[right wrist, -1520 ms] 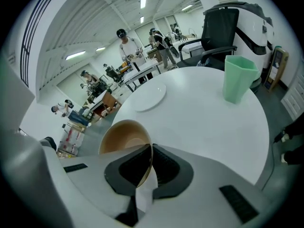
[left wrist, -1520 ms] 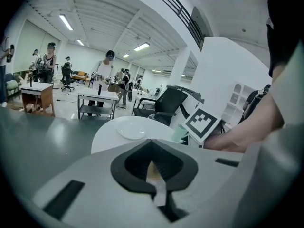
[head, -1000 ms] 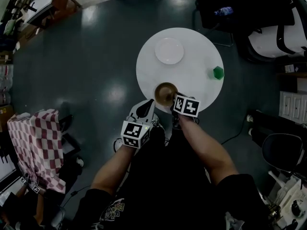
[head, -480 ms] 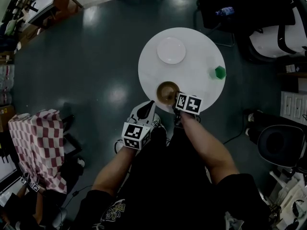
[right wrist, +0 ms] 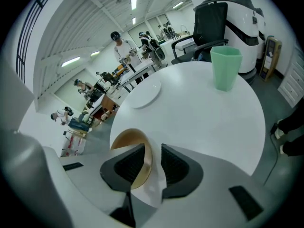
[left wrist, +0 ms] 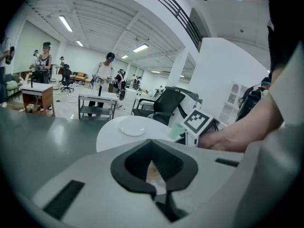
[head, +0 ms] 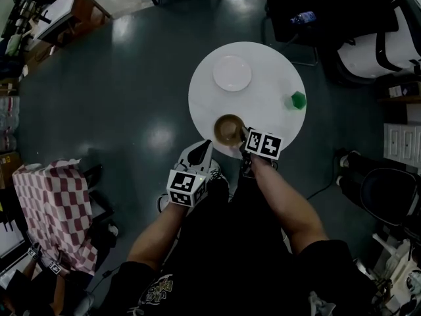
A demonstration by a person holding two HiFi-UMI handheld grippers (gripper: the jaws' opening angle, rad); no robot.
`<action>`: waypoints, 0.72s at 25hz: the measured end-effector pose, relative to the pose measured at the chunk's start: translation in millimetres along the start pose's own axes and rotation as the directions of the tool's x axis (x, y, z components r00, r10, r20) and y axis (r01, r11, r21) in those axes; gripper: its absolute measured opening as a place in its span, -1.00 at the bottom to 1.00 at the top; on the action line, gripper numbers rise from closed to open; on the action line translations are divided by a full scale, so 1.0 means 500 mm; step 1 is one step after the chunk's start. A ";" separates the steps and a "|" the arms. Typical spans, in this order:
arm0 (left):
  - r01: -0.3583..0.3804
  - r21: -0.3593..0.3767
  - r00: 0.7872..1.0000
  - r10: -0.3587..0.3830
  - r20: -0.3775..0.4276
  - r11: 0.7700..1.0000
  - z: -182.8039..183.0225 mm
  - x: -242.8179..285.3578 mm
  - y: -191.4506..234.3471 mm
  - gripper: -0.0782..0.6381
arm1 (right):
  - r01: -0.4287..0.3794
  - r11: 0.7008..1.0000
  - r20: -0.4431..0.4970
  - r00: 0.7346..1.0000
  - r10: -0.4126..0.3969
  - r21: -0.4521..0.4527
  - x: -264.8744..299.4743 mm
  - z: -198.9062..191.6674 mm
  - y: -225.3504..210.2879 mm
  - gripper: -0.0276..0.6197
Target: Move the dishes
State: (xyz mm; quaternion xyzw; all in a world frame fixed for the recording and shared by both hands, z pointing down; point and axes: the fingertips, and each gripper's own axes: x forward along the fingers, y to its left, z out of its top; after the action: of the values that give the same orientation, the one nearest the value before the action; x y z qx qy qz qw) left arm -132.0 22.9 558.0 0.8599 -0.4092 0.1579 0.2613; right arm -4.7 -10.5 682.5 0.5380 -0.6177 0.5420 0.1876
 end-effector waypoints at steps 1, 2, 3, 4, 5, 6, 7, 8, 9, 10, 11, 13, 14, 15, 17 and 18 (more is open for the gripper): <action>0.001 -0.012 1.000 -0.001 0.007 1.000 0.005 -0.003 -0.001 -0.77 | -0.005 1.000 0.018 1.000 0.005 0.003 -0.014 0.006 -0.001 -0.59; 0.001 -0.024 1.000 -0.001 0.015 1.000 0.012 -0.007 -0.002 -0.77 | -0.016 1.000 0.042 0.999 0.016 0.008 -0.029 0.015 -0.001 -0.59; 0.000 -0.035 1.000 0.001 0.024 0.999 0.020 -0.012 -0.003 -0.77 | -0.039 0.999 0.069 0.997 0.038 0.015 -0.047 0.024 0.002 -0.59; -0.002 -0.045 0.999 0.003 0.034 0.999 0.028 -0.017 -0.004 -0.77 | -0.079 0.997 0.100 0.992 0.077 0.020 -0.067 0.035 0.008 -0.60; -0.001 -0.054 0.999 0.003 0.045 0.999 0.038 -0.023 -0.005 -0.77 | -0.131 0.991 0.131 0.983 0.128 0.014 -0.088 0.046 0.018 -0.63; 0.004 -0.059 0.998 0.000 0.058 0.998 0.049 -0.029 -0.008 -0.77 | -0.183 0.983 0.161 0.970 0.182 -0.008 -0.112 0.056 0.031 -0.74; 0.011 -0.059 0.997 -0.007 0.071 0.998 0.060 -0.035 -0.012 -0.77 | -0.223 0.974 0.187 0.956 0.228 -0.047 -0.137 0.064 0.045 -0.79; 0.020 -0.053 0.996 -0.015 0.083 0.998 0.072 -0.042 -0.017 -0.77 | -0.244 0.965 0.207 0.943 0.259 -0.094 -0.163 0.070 0.056 -0.82; 0.028 -0.043 0.995 -0.024 0.092 0.999 0.083 -0.048 -0.023 -0.77 | -0.251 0.958 0.223 0.934 0.278 -0.140 -0.189 0.075 0.066 -0.83; 0.034 -0.031 0.995 -0.031 0.098 0.999 0.094 -0.054 -0.029 -0.77 | -0.254 0.951 0.237 0.927 0.291 -0.178 -0.214 0.078 0.075 -0.83; 0.039 -0.021 0.994 -0.037 0.100 0.999 0.104 -0.060 -0.034 -0.77 | -0.258 0.944 0.253 0.918 0.306 -0.204 -0.240 0.081 0.084 -0.84; 0.049 -0.006 0.994 -0.048 0.101 0.999 0.121 -0.073 -0.046 -0.77 | -0.276 0.931 0.287 0.896 0.339 -0.239 -0.292 0.083 0.108 -0.84; 0.056 -0.002 0.993 -0.055 0.101 0.998 0.127 -0.081 -0.052 -0.77 | -0.282 0.924 0.304 0.884 0.354 -0.257 -0.318 0.083 0.120 -0.84; 0.063 -0.002 0.993 -0.063 0.102 0.998 0.133 -0.089 -0.058 -0.77 | -0.283 0.918 0.318 0.874 0.366 -0.278 -0.344 0.081 0.132 -0.84; 0.081 -0.006 0.991 -0.079 0.106 0.997 0.144 -0.104 -0.071 -0.77 | -0.276 0.907 0.342 0.859 0.382 -0.319 -0.391 0.082 0.151 -0.84; 0.089 -0.007 0.990 -0.088 0.108 0.996 0.151 -0.109 -0.077 -0.77 | -0.270 0.902 0.353 0.852 0.386 -0.336 -0.411 0.087 0.158 -0.84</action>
State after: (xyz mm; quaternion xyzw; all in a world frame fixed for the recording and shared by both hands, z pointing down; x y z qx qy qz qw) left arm -130.7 33.4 457.9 0.8828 -0.3852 0.0970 0.2506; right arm 14.0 33.3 463.2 0.4940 -0.7955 0.3497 0.0297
